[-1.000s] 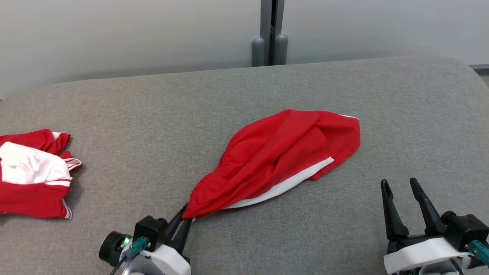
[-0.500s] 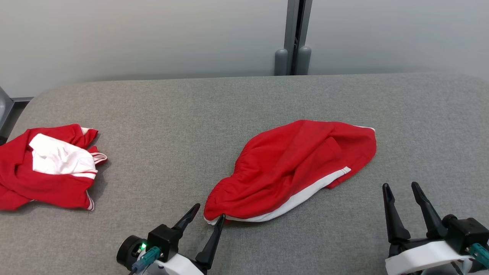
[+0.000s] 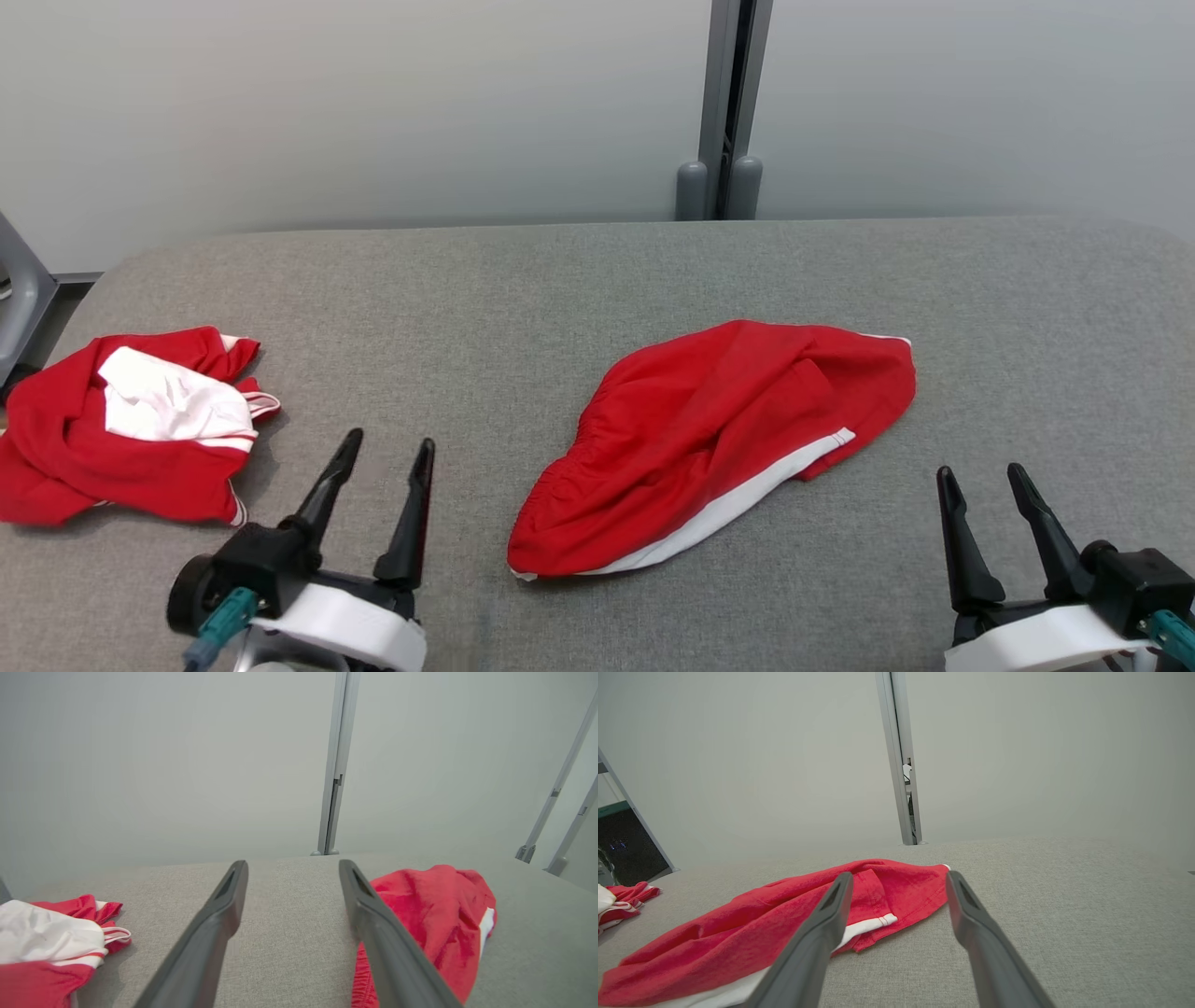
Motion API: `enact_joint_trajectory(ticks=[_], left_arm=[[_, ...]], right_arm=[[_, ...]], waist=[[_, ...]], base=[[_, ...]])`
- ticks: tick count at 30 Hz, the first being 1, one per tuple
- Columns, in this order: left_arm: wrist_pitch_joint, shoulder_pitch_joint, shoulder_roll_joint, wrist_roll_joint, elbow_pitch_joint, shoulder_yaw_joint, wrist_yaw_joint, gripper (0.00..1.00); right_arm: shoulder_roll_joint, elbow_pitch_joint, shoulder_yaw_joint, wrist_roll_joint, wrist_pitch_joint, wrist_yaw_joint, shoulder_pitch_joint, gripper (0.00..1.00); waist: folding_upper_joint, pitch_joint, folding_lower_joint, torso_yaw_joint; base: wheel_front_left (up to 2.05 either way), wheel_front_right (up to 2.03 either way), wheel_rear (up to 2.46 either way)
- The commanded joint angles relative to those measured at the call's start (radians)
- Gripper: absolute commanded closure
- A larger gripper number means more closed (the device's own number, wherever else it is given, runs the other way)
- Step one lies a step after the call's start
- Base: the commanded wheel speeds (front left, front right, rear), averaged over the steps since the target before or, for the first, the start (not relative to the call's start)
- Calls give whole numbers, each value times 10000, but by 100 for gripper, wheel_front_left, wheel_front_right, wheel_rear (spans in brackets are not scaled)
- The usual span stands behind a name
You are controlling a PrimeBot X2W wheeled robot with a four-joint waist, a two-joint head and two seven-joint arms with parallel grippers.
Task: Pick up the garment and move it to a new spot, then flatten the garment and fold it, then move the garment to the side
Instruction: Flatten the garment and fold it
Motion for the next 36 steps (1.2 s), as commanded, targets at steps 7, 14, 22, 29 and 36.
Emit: enact_joint_trajectory(ticks=[7,14,22,29,36], left_arm=[[-30,817,291,-20,-790,1139,468,0],[-26,1583,230,-51,-1144,1958,779,0],[-25,2042,-105,77,-1046,2348,800,0],[-26,2138,-315,249,-879,2601,692,0],[-26,1925,-514,427,-832,2616,569,0]], right_arm=[[-109,-60,-55,-63,-52,19,162,0],[-261,-40,-66,-87,-52,19,288,0],[-391,81,-21,-83,-52,19,403,0],[-388,240,9,-72,-52,19,410,0],[-605,534,250,9,-52,19,92,0]], waist=[[0,-160,0,-41],[0,-252,0,-61],[0,-303,0,-117],[0,-289,0,-198],[0,-236,0,-141]], base=[[0,0,0],[0,0,0],[0,0,0],[0,0,0],[0,0,0]])
